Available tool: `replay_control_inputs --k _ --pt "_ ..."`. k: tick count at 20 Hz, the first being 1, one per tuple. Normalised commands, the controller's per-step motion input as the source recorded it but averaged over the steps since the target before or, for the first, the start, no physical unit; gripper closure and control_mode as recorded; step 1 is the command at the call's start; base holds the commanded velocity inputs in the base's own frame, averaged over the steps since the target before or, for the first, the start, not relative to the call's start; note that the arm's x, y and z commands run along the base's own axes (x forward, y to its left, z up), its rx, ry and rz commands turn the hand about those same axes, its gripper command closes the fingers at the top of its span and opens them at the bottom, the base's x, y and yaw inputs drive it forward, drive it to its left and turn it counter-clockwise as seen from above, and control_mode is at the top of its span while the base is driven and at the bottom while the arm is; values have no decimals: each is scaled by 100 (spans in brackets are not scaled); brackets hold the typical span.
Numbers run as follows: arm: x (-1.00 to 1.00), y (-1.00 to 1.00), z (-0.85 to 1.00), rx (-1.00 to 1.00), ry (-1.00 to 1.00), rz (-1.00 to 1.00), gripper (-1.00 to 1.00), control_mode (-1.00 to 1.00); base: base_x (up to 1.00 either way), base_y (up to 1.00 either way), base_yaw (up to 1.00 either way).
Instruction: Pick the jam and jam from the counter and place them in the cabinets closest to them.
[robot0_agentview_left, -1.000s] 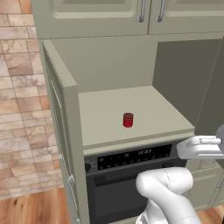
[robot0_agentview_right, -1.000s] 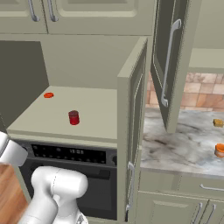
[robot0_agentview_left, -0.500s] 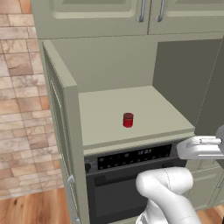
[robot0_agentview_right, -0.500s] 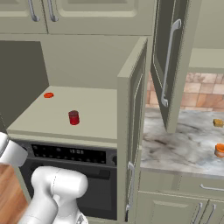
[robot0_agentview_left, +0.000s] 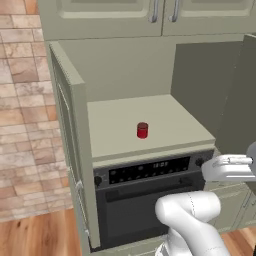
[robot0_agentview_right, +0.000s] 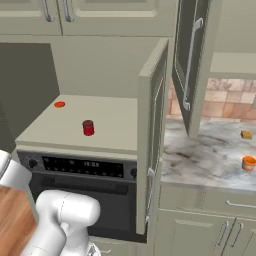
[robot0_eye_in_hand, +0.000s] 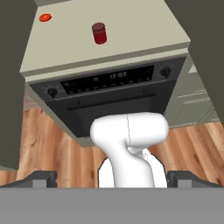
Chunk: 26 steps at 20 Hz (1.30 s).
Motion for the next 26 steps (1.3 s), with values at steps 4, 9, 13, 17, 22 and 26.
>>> replay_control_inputs --k 4,9,13,17,22,26 --pt "0 0 0 0 0 0 -100 100 -56 -4 0" --pt "0 0 0 0 0 0 -100 100 -58 -4 0" --pt "0 0 0 0 0 0 -100 100 -54 -4 0" --pt "0 0 0 0 0 0 -100 100 -50 -4 0" --pt "0 0 0 0 0 0 -100 100 -31 0 0" --pt "0 0 0 0 0 0 -100 100 0 0 0"
